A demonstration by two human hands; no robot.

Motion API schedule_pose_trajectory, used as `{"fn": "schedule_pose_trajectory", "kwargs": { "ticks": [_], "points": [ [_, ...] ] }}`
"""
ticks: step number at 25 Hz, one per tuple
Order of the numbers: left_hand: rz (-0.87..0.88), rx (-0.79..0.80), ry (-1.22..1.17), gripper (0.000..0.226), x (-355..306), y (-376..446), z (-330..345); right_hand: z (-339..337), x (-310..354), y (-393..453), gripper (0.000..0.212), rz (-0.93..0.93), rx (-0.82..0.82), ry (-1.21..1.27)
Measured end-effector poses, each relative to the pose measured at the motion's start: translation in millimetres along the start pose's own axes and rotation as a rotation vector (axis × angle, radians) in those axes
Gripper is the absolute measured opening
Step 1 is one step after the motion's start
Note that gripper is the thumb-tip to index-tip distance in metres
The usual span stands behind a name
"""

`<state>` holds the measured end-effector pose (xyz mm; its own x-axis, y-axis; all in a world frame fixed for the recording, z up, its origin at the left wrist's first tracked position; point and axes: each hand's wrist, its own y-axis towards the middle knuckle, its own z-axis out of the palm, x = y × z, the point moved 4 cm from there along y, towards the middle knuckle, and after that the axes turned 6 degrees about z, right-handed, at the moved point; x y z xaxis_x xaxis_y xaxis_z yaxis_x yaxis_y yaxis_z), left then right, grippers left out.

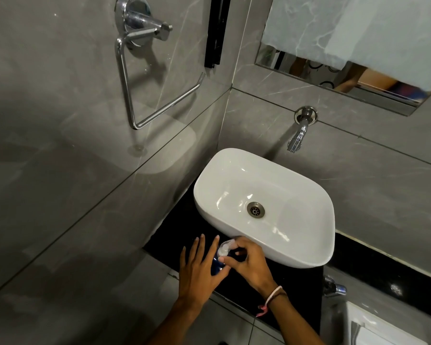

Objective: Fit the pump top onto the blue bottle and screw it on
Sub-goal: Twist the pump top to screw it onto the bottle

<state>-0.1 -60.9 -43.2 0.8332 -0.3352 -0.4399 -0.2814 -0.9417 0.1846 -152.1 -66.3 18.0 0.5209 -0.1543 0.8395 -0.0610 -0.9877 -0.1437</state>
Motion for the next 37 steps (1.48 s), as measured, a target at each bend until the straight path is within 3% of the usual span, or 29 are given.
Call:
{"fn": "schedule_pose_trajectory", "kwargs": {
  "ticks": [4, 8, 12, 15, 19, 22, 24, 27, 30, 32, 37],
  "points": [
    [0.06, -0.027, -0.047, 0.083, 0.9, 1.1, 1.8, 0.0, -2.9, 0.9, 0.053, -0.012, 0.046, 0.008],
    [0.112, -0.076, -0.1, 0.083, 0.6, 2.6, 4.6, 3.5, -4.5, 4.4, 0.028, 0.036, 0.034, 0.095],
    [0.118, -0.084, -0.116, 0.084, 2.1, 1.9, 4.9, 6.5, -5.8, 2.5, 0.048, 0.008, 0.07, 0.08],
    [0.127, -0.112, -0.12, 0.081, 1.0, 3.0, 5.0, 8.0, -5.3, 4.9, 0.029, 0.003, 0.027, 0.099],
    [0.136, -0.112, -0.104, 0.079, 4.3, 2.7, 5.6, 14.9, -4.1, 2.7, 0.043, -0.012, 0.012, 0.087],
    [0.124, -0.104, -0.095, 0.077, 2.7, 4.1, 4.8, 11.9, -8.5, 5.3, 0.03, -0.045, 0.049, 0.051],
    [0.124, -0.103, -0.097, 0.076, 2.6, 4.7, 5.0, 11.2, -7.4, 6.9, 0.024, -0.039, -0.012, 0.061],
    [0.134, -0.094, -0.089, 0.074, 4.4, 4.5, 4.5, 10.4, -8.9, 2.9, 0.038, -0.024, -0.098, 0.08],
    [0.119, -0.083, -0.064, 0.075, 4.4, 4.9, 4.4, 7.7, -13.5, -2.1, 0.043, -0.08, -0.004, -0.026],
    [0.112, -0.077, -0.05, 0.077, 3.5, 5.1, 6.5, 6.1, -12.4, -1.5, 0.035, -0.103, 0.041, -0.1],
    [0.138, -0.098, -0.052, 0.077, 5.1, 7.5, 8.4, 8.0, 0.8, -4.1, 0.028, -0.214, -0.012, -0.32]
  ]
}}
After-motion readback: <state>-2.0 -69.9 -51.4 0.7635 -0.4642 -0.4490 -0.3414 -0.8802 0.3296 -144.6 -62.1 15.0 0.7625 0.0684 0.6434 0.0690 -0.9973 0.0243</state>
